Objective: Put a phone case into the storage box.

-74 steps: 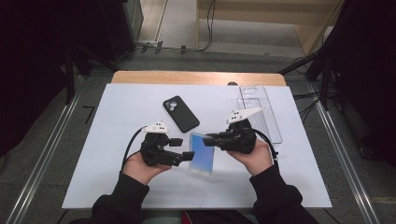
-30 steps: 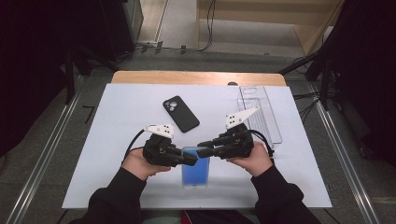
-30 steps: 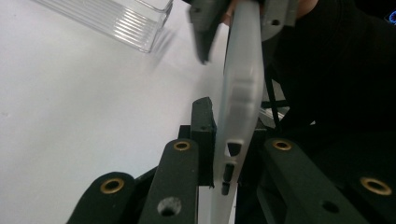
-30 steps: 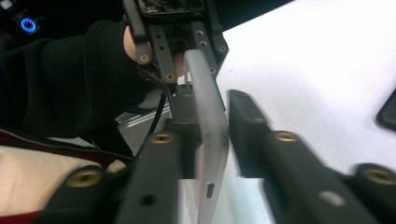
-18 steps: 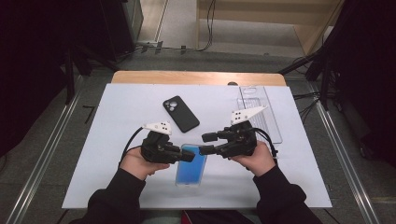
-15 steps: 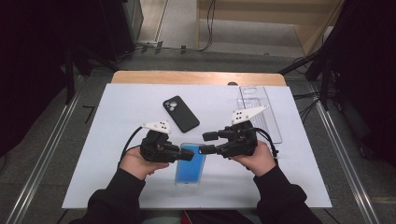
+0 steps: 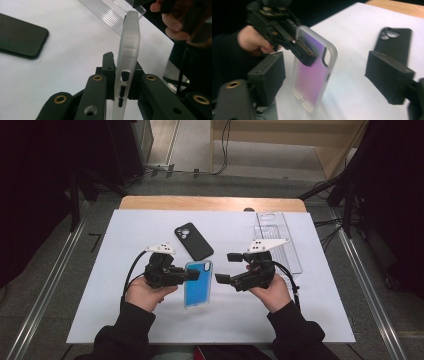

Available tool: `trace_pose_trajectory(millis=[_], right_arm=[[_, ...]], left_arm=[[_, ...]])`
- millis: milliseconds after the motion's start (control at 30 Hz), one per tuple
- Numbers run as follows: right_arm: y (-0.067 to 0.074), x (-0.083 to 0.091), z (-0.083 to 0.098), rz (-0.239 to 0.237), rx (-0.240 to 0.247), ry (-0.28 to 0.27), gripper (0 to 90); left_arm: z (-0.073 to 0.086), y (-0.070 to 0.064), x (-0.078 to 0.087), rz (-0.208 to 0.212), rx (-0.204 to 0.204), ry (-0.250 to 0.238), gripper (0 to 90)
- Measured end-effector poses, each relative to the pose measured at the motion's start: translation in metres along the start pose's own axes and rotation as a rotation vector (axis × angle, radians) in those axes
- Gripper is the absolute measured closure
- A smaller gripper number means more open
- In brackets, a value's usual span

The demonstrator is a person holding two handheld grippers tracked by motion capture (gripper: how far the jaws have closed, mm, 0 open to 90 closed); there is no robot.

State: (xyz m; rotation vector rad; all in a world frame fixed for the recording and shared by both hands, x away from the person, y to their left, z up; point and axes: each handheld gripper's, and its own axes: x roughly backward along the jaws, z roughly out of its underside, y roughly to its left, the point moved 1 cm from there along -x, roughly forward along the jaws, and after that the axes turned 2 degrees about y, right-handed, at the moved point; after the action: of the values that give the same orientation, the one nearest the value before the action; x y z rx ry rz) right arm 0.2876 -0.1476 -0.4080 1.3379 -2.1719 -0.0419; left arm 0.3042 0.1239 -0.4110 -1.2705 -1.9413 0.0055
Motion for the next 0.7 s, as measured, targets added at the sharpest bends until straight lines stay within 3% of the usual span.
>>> trace_pose_trajectory(millis=[33, 133, 233, 267, 433, 467, 533, 700], right_arm=[[0.000, 0.000, 0.000, 0.000, 0.000, 0.000, 1.7], [0.002, -0.005, 0.005, 0.084, -0.021, -0.035, 0.0], [0.003, -0.007, 0.006, 0.111, -0.050, -0.028, 0.0], [0.004, -0.011, 0.008, 0.137, -0.091, -0.024, 0.0], [0.007, -0.019, 0.011, 0.191, -0.113, -0.020, 0.0], [0.010, -0.023, 0.013, 0.231, -0.126, -0.019, 0.0], [0.012, -0.027, 0.014, 0.258, -0.153, -0.018, 0.0], [0.017, -0.035, 0.017, 0.250, -0.170, -0.015, 0.0]], left_arm=[[0.000, 0.001, 0.000, -0.011, 0.008, -0.010, 81.3], [0.001, 0.005, 0.004, -0.054, 0.047, -0.053, 81.2], [0.001, 0.006, 0.005, -0.060, 0.058, -0.069, 81.2], [0.002, 0.006, 0.006, -0.060, 0.063, -0.076, 81.2], [0.001, 0.005, 0.006, -0.091, 0.089, -0.102, 81.1], [0.001, 0.005, 0.005, -0.099, 0.089, -0.102, 81.2], [0.001, 0.003, 0.004, -0.108, 0.099, -0.105, 81.2], [0.002, 0.001, 0.001, -0.122, 0.108, -0.111, 81.2]])
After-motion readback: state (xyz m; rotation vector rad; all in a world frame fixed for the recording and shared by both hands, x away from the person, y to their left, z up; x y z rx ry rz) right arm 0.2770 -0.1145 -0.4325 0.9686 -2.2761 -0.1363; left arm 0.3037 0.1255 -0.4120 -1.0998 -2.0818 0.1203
